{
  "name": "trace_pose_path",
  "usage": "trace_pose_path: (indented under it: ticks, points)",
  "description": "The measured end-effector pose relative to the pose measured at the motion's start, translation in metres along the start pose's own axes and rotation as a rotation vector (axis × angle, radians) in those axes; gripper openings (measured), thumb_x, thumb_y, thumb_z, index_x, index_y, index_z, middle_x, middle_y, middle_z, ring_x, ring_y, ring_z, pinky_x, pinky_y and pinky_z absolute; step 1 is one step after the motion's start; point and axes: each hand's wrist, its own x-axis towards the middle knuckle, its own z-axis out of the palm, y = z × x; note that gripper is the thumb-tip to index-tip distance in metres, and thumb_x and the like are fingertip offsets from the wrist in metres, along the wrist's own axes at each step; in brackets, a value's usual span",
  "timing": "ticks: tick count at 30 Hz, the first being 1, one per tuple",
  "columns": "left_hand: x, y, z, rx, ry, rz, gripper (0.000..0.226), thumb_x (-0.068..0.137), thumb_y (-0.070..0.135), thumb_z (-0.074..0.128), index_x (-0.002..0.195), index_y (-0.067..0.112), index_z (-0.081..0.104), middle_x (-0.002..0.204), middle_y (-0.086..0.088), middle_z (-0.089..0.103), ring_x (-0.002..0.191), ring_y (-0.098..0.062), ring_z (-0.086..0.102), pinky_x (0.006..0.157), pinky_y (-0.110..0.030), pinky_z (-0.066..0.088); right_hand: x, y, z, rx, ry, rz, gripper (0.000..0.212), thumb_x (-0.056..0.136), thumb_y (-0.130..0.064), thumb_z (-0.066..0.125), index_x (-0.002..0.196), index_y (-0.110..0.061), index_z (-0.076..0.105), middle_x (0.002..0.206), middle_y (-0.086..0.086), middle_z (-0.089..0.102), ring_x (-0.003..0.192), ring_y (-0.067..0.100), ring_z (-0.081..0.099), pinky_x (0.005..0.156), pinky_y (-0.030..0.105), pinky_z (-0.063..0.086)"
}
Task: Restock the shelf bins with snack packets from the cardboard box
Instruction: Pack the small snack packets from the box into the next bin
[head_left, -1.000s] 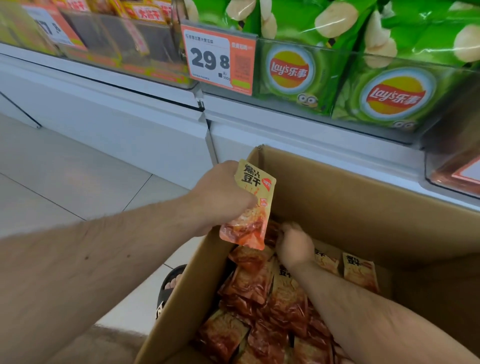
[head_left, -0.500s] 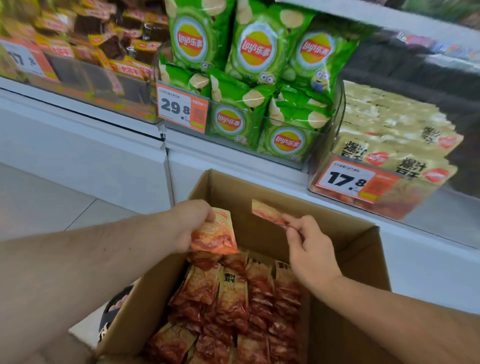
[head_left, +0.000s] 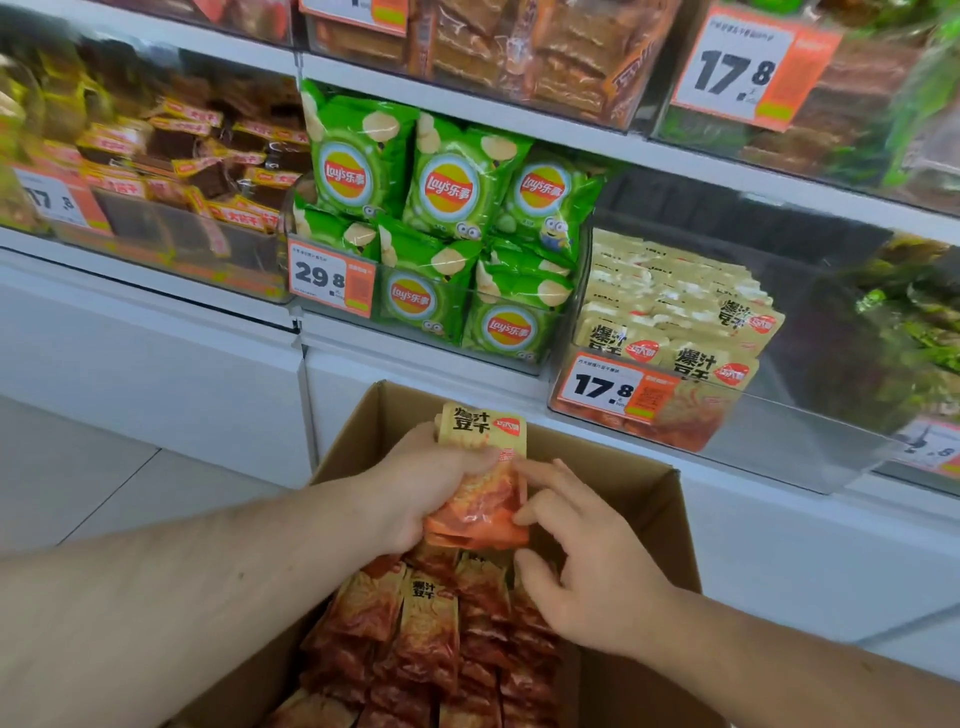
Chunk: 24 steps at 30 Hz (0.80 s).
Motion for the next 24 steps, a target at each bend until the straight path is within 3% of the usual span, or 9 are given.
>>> trace_pose_path:
  ticks: [3,4,6,8,11,14,19,24]
  points:
    - [-0.008,0.009,0.004,0.051,-0.007,0.132,0.031,0.087,0.011,0.074,0.111,0.021,0.058,0.095,-0.001,0.077,0.087,-0.021,0.074,0.082,-0.043,0.059,0.009,-0.007,-0.028,0.048,0.059,0.284,0.039,0.075,-0.037,0.069,0.111,-0.027,0.058,0.120,-0.014,0.054,0.102,-0.004,0.054,0.089,0.011,0.043]
    - [-0.010,0.011,0.006,0.066,-0.021,0.165,0.031,0.087,0.010,0.073,0.110,0.024,0.057,0.094,0.002,0.077,0.087,-0.019,0.074,0.080,-0.041,0.059,0.014,-0.009,-0.038,0.132,0.024,0.443,0.044,0.078,-0.040,0.073,0.117,-0.031,0.054,0.115,-0.016,0.056,0.089,-0.003,0.056,0.077,0.010,0.044]
    - [-0.016,0.016,0.012,0.075,-0.074,0.212,0.036,0.087,0.007,0.072,0.114,0.025,0.056,0.097,0.002,0.077,0.090,-0.018,0.074,0.080,-0.039,0.058,0.024,-0.007,-0.055,0.430,-0.090,0.650,0.045,0.080,-0.039,0.077,0.118,-0.034,0.054,0.113,-0.017,0.062,0.086,-0.003,0.061,0.068,0.012,0.045]
    - [-0.020,0.018,0.021,0.075,-0.131,0.241,0.043,0.087,0.004,0.070,0.122,0.021,0.054,0.104,-0.003,0.076,0.097,-0.022,0.072,0.088,-0.043,0.057,0.030,-0.007,-0.067,0.641,-0.154,0.628,0.034,0.082,-0.030,0.077,0.111,-0.036,0.060,0.107,-0.016,0.070,0.088,-0.007,0.064,0.067,0.011,0.045]
    - [-0.023,0.020,0.034,0.092,-0.189,0.288,0.048,0.086,0.003,0.072,0.127,0.019,0.052,0.109,-0.006,0.074,0.103,-0.025,0.070,0.094,-0.045,0.054,0.030,-0.007,-0.077,0.670,-0.159,0.525,0.032,0.084,-0.015,0.076,0.112,-0.028,0.066,0.101,-0.015,0.074,0.089,-0.006,0.066,0.070,0.012,0.049]
    - [-0.021,0.025,0.047,0.151,-0.238,0.338,0.058,0.082,0.007,0.075,0.131,0.022,0.047,0.114,-0.005,0.072,0.111,-0.023,0.067,0.100,-0.044,0.051,0.027,0.001,-0.089,0.671,-0.066,0.560,0.022,0.086,-0.013,0.074,0.106,-0.022,0.069,0.096,-0.004,0.075,0.066,-0.004,0.062,0.054,0.013,0.044]
    - [-0.007,0.034,0.077,0.198,-0.301,0.404,0.053,0.089,-0.002,0.067,0.129,0.027,0.048,0.115,-0.001,0.072,0.113,-0.019,0.065,0.100,-0.042,0.050,0.016,0.018,-0.106,0.723,0.025,0.613,0.019,0.088,-0.009,0.070,0.107,-0.013,0.069,0.084,-0.002,0.073,0.048,0.002,0.051,0.047,0.017,0.042]
    - [0.004,0.049,0.114,0.268,-0.331,0.513,0.047,0.091,-0.001,0.064,0.123,0.031,0.051,0.111,0.006,0.073,0.108,-0.011,0.066,0.094,-0.030,0.053,0.009,0.036,-0.136,0.733,0.019,0.724,0.015,0.086,-0.011,0.073,0.101,-0.011,0.071,0.074,0.007,0.061,0.050,0.009,0.046,0.049,0.024,0.037]
